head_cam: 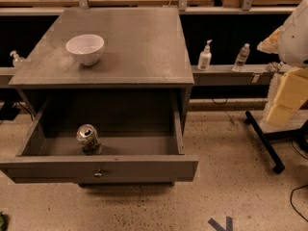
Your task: Pick 7up can from top drawer and place on counter
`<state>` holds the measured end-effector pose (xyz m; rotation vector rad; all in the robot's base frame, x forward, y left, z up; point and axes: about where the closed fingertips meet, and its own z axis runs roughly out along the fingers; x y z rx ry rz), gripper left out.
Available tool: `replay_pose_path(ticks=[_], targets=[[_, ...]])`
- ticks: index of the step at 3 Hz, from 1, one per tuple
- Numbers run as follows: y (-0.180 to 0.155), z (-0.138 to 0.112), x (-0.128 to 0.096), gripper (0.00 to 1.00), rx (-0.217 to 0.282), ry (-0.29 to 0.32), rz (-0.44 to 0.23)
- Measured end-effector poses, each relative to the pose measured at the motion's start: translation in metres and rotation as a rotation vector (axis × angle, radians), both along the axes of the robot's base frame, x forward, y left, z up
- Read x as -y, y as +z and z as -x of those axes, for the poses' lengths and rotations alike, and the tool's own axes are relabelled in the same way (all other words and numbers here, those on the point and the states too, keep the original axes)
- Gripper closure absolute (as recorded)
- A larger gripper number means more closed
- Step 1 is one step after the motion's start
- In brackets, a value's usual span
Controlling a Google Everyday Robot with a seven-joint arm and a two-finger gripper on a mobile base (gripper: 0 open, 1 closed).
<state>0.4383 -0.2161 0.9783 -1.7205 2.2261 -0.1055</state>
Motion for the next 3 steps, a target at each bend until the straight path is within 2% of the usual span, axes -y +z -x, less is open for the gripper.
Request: replay_pose_path(ticks=[1,2,3], targets=[[0.000,0.000,0.000,0.00,0.000,0.000,0.000],[-0.017,-0.041,-0.058,0.00,0.014,0.135,-0.065],[-0.030,-0.096,-0.148,0.00,0.046,0.307,-0.119]])
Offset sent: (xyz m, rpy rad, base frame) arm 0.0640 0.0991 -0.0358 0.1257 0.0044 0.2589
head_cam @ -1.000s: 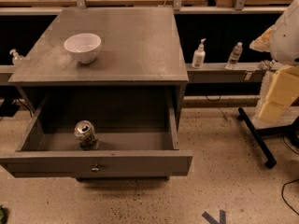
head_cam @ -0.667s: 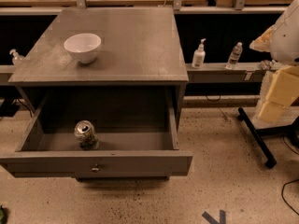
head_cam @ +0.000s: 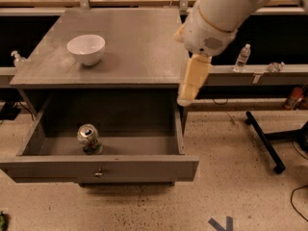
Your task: Pick 7up can from top drawer and place on counter
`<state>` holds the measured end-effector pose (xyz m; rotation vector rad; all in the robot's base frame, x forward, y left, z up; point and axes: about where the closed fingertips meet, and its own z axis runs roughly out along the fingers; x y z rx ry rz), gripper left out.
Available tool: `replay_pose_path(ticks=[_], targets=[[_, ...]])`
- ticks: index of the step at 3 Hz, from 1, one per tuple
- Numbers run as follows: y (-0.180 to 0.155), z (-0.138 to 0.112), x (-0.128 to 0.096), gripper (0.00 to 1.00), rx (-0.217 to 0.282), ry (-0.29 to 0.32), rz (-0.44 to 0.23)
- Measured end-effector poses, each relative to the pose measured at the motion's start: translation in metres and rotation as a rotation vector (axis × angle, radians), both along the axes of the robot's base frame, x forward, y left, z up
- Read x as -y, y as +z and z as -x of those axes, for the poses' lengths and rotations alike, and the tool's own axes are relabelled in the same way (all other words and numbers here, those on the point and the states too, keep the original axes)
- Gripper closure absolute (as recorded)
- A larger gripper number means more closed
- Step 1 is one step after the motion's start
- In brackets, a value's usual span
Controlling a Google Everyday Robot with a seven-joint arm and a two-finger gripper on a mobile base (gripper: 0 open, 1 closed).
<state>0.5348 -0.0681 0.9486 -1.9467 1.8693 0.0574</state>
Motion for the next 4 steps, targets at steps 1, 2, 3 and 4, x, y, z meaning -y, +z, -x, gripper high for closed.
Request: replay_pose_path(ticks=[1,2,3,4], targets=[[0.014,-0.038,-0.097,0.00,0.062,0.151,-0.092],[0.019,-0.041,-0.116,0.00,0.064,0.175,-0.105],[0.010,-0.040,-0.114,0.00,-0.008,0.175,-0.092],[-0.028,-0.003,-0.118,0.00,-0.048,0.207,-0.210]])
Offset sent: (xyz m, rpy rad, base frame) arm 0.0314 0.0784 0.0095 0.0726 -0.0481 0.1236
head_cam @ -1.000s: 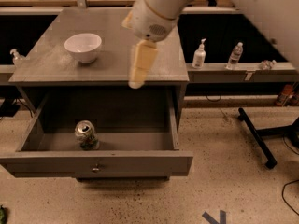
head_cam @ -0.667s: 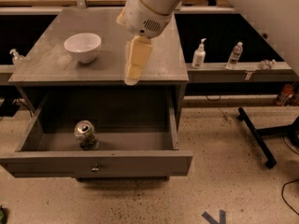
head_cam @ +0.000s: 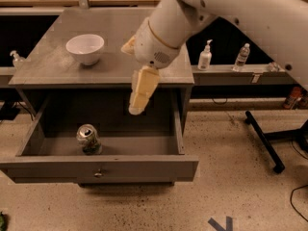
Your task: Pick 7up can from top drawer and place on counter
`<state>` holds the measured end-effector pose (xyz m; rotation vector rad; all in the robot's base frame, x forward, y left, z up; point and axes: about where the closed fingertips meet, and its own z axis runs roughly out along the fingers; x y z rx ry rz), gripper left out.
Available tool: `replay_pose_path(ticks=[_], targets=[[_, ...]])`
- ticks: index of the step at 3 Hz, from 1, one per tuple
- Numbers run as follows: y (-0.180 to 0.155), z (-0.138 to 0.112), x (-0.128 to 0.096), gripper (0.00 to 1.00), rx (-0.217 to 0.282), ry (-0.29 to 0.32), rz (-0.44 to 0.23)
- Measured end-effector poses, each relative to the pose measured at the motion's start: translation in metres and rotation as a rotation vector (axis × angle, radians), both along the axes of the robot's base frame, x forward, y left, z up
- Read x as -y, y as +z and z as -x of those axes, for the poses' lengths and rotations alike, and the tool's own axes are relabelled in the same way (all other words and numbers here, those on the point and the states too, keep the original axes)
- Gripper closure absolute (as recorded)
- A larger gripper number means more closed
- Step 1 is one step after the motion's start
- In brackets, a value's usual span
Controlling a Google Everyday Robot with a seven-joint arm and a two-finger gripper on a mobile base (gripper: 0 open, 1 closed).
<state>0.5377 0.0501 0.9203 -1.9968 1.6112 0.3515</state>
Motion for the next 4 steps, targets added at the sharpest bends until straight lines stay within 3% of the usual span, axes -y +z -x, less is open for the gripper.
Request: replay_pose_path(ticks=[1,2,3,4], targets=[[-0.011,-0.005,0.017,0.00,0.002,-0.050,0.013],[-0.016,-0.005,0.009,0.00,-0.002,-0.009,-0.031],[-0.043,-0.010,0.000,0.00,-0.019,0.027,-0.099],[-0.098,-0.046,-0.027,0.00,-0.028,0.016,-0.217]])
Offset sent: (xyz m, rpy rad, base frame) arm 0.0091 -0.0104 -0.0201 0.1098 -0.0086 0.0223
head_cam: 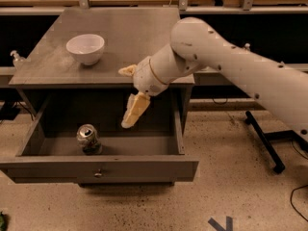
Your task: Pick 7up can from top drawer and place on counter
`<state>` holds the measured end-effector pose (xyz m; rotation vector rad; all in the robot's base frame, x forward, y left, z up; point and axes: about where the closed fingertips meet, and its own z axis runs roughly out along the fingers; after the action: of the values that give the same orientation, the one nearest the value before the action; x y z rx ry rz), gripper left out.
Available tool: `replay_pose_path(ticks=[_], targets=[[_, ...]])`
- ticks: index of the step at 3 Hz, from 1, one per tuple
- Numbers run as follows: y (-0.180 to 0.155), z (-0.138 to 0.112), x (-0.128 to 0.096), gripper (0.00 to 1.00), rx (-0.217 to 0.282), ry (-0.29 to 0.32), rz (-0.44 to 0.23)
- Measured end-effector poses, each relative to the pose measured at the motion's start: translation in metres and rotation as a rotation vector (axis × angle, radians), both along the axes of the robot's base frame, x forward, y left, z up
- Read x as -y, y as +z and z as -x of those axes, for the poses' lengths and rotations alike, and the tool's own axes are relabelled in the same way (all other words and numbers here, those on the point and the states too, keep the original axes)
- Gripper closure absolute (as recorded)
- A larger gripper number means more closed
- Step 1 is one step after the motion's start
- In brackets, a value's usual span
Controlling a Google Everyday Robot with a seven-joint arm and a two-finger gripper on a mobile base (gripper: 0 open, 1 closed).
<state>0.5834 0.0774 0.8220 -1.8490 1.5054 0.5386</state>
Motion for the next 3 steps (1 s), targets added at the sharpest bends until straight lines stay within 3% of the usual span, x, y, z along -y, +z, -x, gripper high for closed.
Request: replay_pose_path(ticks=[1,2,3], targets=[[-0.0422,-0.0260,-0.0228,0.05,-0.021,-0.019,-0.082],[-0.0439,-0.0281,-0.0258,0.20,-0.023,-0.021,-0.092],[-0.0416,-0.0281,-0.0258,0.41,-0.023,-0.021,-0.092]])
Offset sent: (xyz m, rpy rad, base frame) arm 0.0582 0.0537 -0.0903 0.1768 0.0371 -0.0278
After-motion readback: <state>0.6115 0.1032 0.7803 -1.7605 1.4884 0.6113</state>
